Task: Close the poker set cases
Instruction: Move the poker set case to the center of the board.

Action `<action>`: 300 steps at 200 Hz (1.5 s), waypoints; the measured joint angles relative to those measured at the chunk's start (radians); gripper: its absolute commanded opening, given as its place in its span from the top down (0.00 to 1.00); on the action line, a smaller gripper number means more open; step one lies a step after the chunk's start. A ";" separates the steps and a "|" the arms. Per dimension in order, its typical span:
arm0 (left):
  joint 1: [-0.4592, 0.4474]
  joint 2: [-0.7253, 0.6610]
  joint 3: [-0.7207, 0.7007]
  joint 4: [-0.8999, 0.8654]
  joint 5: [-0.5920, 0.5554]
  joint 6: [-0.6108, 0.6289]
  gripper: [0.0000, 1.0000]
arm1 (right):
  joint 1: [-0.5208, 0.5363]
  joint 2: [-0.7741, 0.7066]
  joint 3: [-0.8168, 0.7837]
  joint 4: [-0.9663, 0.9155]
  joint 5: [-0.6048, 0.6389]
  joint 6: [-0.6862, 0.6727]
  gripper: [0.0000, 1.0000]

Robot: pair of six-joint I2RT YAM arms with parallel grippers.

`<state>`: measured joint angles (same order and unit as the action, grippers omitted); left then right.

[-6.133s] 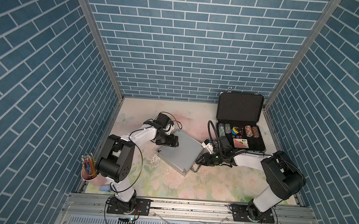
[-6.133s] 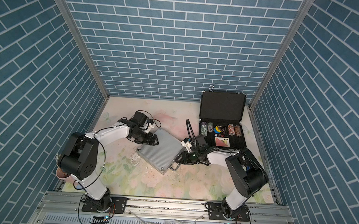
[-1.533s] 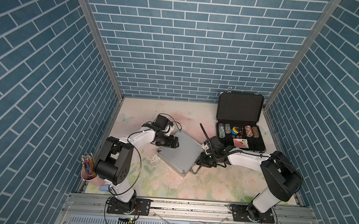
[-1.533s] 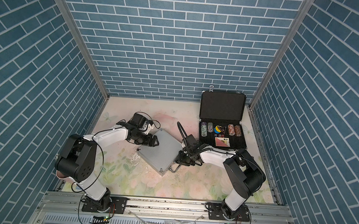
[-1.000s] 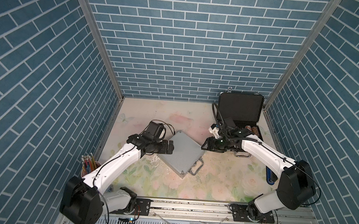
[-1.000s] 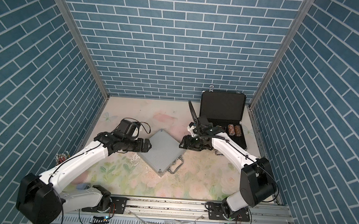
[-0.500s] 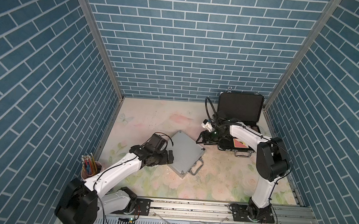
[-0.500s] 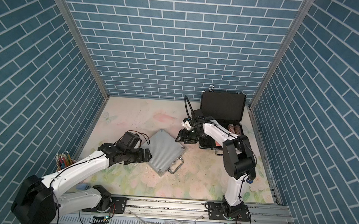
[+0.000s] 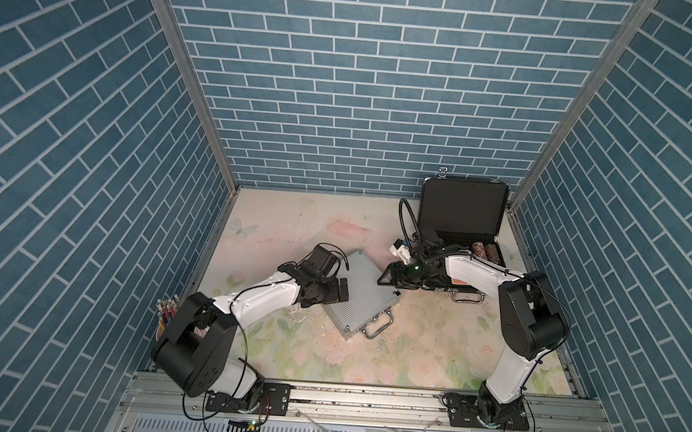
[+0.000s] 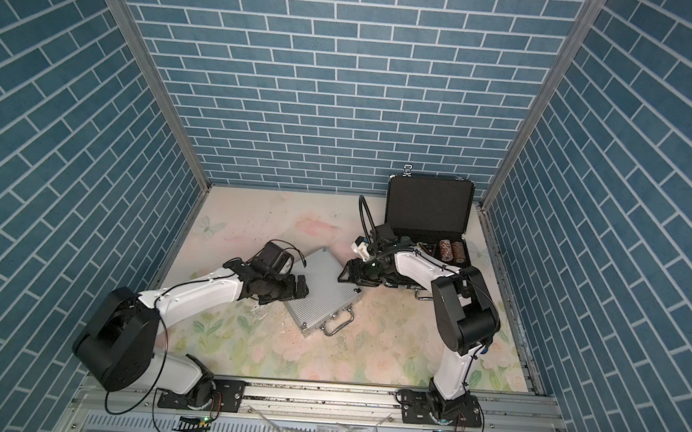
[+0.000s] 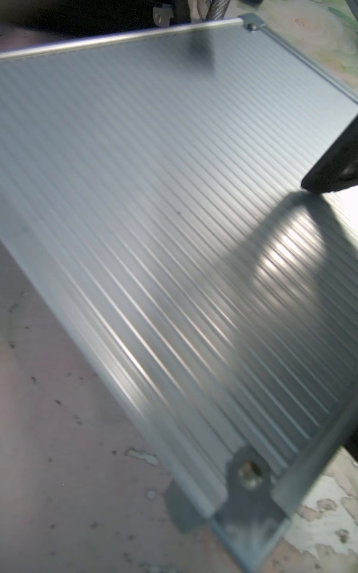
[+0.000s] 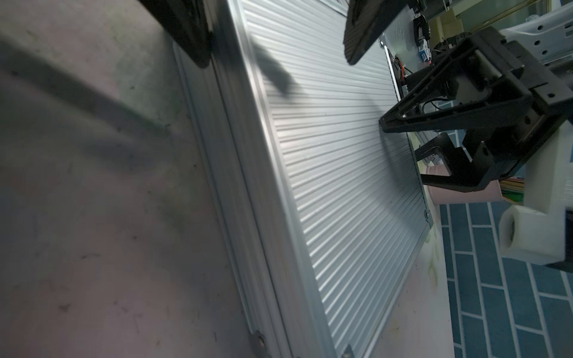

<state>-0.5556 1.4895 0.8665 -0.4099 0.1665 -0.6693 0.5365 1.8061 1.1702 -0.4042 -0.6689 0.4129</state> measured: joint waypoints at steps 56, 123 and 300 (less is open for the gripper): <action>0.068 0.157 0.190 -0.050 -0.049 0.124 0.00 | 0.069 0.008 -0.006 0.141 0.095 0.155 0.31; 0.174 0.177 0.223 -0.070 -0.040 0.279 0.00 | 0.122 0.085 0.067 0.203 0.073 0.264 0.31; 0.404 -0.154 0.211 -0.285 0.124 0.369 0.00 | 0.250 0.246 0.219 0.161 0.053 0.271 0.34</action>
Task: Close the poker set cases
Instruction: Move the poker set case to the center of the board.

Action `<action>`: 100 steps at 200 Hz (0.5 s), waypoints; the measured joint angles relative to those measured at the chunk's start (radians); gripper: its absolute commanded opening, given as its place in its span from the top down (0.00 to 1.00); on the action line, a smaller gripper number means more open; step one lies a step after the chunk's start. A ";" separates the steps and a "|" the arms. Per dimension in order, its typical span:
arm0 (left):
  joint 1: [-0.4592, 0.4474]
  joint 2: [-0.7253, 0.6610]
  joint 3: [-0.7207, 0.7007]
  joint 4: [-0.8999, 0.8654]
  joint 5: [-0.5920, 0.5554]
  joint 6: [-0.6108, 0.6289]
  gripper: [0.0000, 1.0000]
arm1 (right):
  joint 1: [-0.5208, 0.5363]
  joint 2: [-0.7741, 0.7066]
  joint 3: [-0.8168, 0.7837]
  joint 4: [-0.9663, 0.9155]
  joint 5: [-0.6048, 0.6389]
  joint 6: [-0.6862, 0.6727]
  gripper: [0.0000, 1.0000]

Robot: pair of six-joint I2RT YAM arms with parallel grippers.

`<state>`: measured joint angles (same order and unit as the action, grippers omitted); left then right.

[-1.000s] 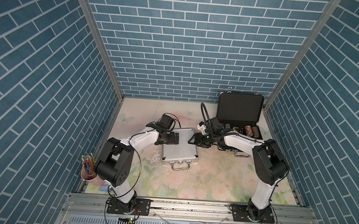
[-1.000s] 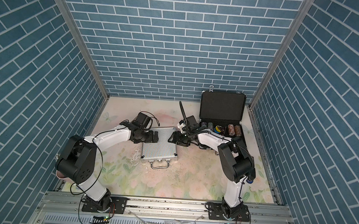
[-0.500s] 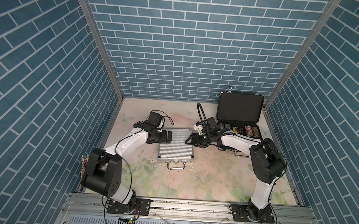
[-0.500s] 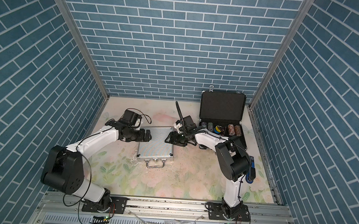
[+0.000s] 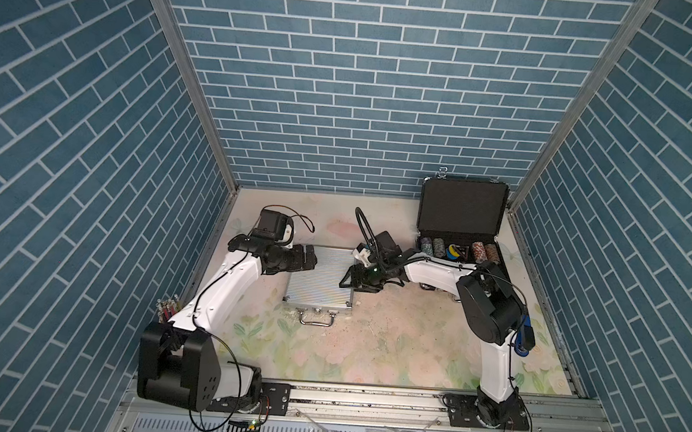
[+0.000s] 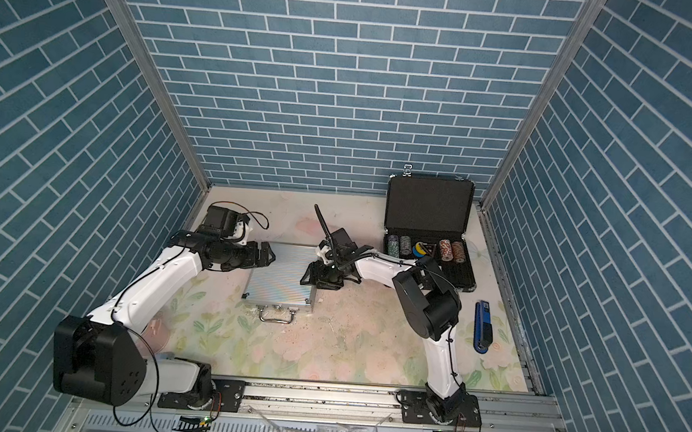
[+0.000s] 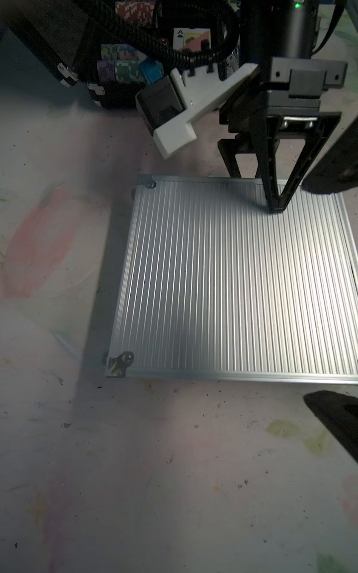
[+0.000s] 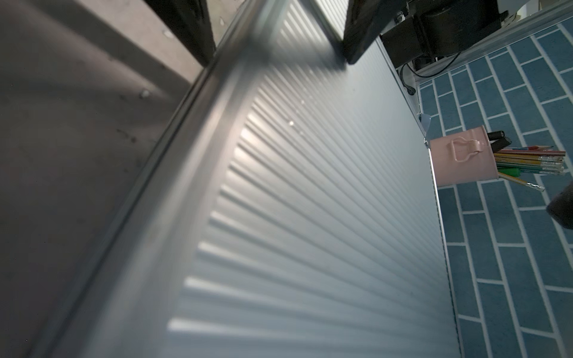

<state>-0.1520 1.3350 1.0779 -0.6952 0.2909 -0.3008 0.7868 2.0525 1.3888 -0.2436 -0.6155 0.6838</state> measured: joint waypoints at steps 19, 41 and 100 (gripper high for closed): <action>0.019 -0.008 0.006 -0.003 0.007 0.000 0.00 | 0.018 0.040 0.060 -0.016 0.003 0.010 0.35; 0.050 -0.023 0.007 -0.004 0.018 0.000 0.00 | 0.032 0.098 0.148 -0.031 0.005 0.026 0.35; 0.159 -0.081 0.007 -0.008 0.037 -0.001 0.00 | 0.082 0.283 0.414 -0.022 0.010 0.063 0.35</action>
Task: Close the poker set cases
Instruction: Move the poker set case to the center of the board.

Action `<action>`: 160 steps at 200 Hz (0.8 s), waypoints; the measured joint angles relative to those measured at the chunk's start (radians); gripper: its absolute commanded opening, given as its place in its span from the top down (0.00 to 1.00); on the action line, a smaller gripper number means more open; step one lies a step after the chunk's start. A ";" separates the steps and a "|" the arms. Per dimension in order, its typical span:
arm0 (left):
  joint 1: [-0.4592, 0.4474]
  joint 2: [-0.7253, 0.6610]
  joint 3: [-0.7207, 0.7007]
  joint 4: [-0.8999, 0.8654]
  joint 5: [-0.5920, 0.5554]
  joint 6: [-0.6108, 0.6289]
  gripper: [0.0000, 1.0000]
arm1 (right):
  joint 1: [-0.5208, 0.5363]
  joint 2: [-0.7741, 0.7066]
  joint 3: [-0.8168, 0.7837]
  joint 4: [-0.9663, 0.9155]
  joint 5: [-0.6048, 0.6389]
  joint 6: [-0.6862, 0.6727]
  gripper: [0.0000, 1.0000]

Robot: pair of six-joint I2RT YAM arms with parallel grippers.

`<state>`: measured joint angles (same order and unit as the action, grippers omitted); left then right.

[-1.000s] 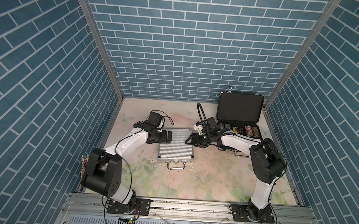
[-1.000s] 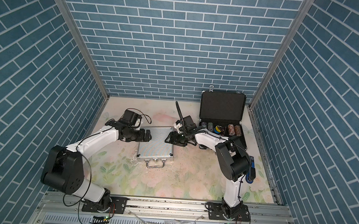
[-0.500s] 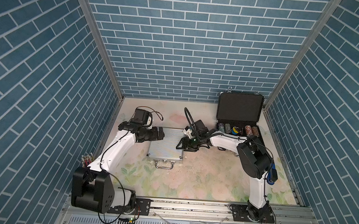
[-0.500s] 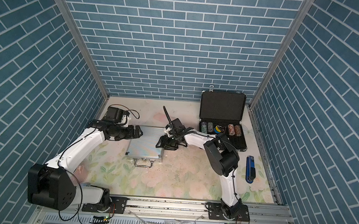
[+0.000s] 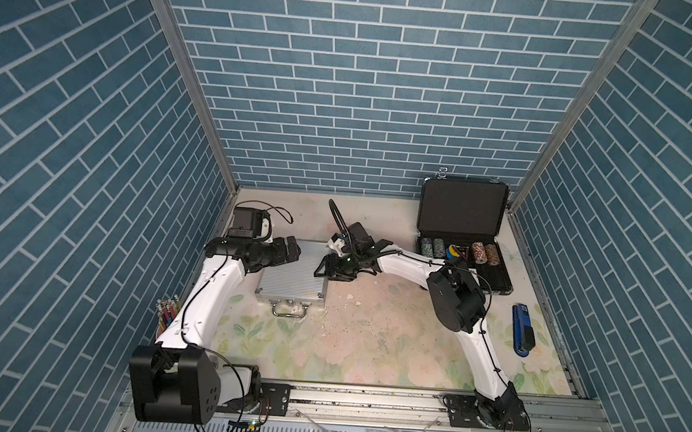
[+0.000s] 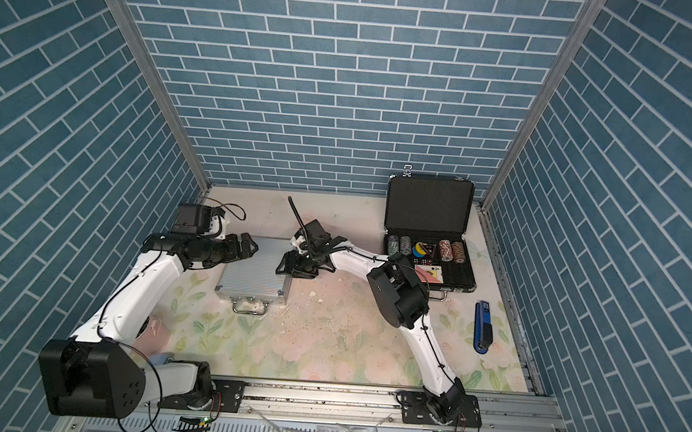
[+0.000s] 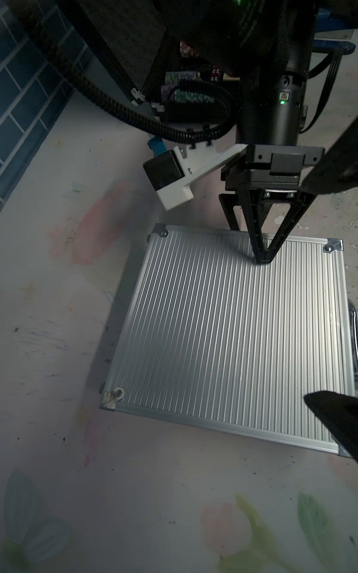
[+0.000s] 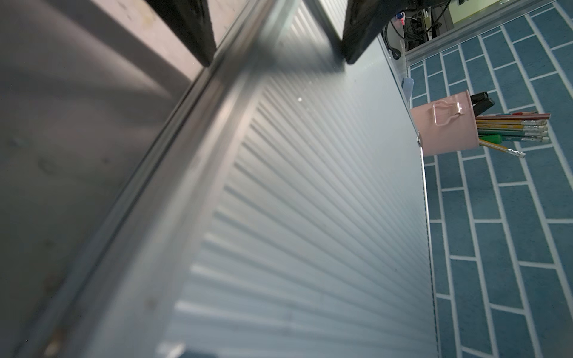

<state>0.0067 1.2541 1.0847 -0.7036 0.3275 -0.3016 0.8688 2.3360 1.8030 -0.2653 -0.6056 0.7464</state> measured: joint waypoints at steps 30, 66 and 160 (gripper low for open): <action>0.027 -0.017 0.000 -0.007 0.015 0.001 0.00 | 0.027 0.108 0.164 0.014 0.008 0.027 0.35; 0.052 -0.031 -0.001 -0.026 0.026 0.005 0.00 | 0.056 0.285 0.439 0.014 0.011 0.062 0.35; 0.070 -0.045 -0.016 -0.041 0.034 0.015 0.00 | 0.089 0.498 0.771 0.012 0.010 0.147 0.32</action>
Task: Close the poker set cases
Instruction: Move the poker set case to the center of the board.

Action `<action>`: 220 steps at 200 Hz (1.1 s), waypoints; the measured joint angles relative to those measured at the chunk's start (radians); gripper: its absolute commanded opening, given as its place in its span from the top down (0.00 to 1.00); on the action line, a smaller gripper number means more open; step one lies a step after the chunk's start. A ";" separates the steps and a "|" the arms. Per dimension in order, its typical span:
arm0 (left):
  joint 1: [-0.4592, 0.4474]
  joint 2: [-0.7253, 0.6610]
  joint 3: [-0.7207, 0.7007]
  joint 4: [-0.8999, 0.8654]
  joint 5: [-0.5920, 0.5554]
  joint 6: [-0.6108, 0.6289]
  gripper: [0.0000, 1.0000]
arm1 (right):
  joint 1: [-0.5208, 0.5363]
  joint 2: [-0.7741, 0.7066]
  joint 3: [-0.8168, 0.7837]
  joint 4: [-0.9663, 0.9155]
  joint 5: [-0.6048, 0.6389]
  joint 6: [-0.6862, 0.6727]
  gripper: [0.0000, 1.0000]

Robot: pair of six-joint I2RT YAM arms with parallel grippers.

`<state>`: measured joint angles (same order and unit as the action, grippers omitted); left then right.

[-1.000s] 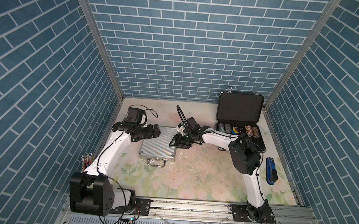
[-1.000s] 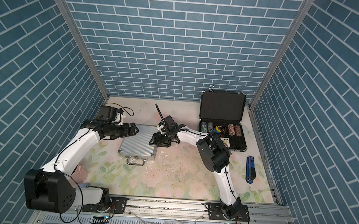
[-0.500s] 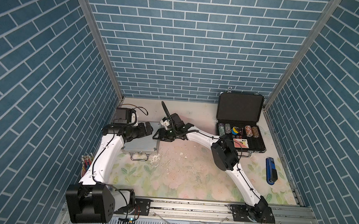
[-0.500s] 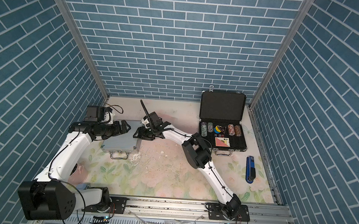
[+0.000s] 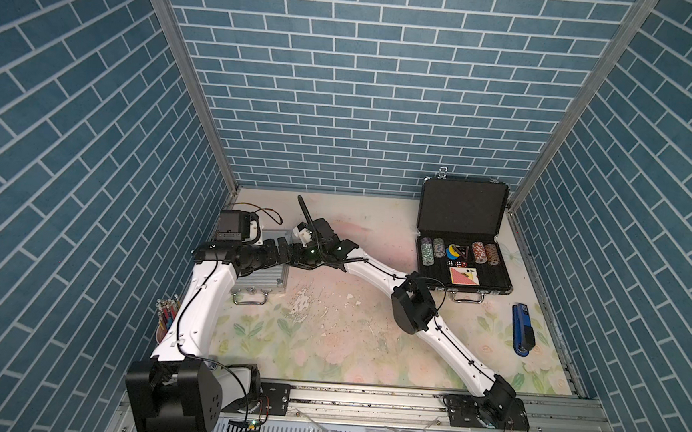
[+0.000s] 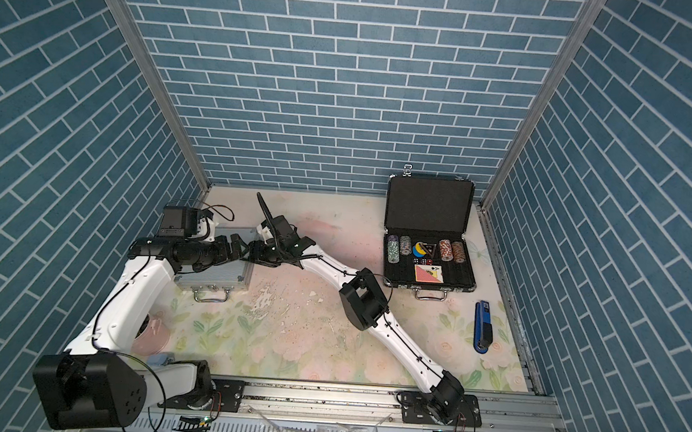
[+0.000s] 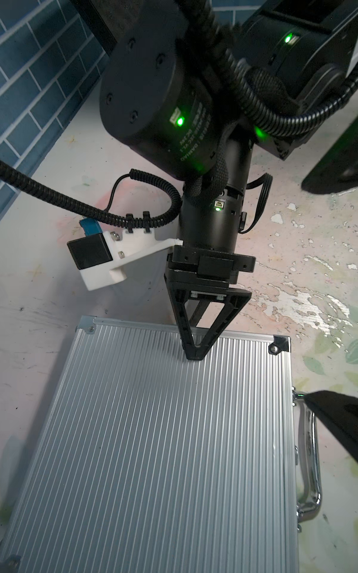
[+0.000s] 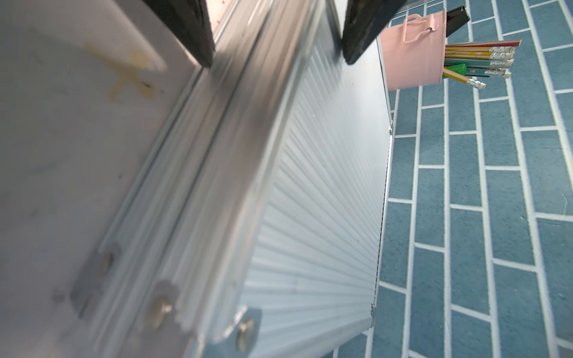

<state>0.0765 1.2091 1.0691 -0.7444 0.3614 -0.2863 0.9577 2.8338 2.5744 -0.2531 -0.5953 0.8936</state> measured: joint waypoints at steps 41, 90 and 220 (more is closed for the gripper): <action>0.000 0.000 -0.002 0.002 0.006 0.004 0.00 | -0.028 -0.210 -0.306 -0.027 0.002 -0.032 0.30; -0.036 -0.002 -0.034 0.012 0.021 0.002 0.00 | -0.146 -0.621 -0.776 -0.101 0.024 -0.153 0.30; -0.282 0.089 -0.060 0.114 -0.002 -0.080 0.00 | -0.771 -1.093 -1.189 -0.550 0.355 -0.548 0.32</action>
<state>-0.2054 1.2984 1.0088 -0.6308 0.3595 -0.3668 0.1864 1.7405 1.3857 -0.8032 -0.2405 0.3454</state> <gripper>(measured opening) 0.996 0.690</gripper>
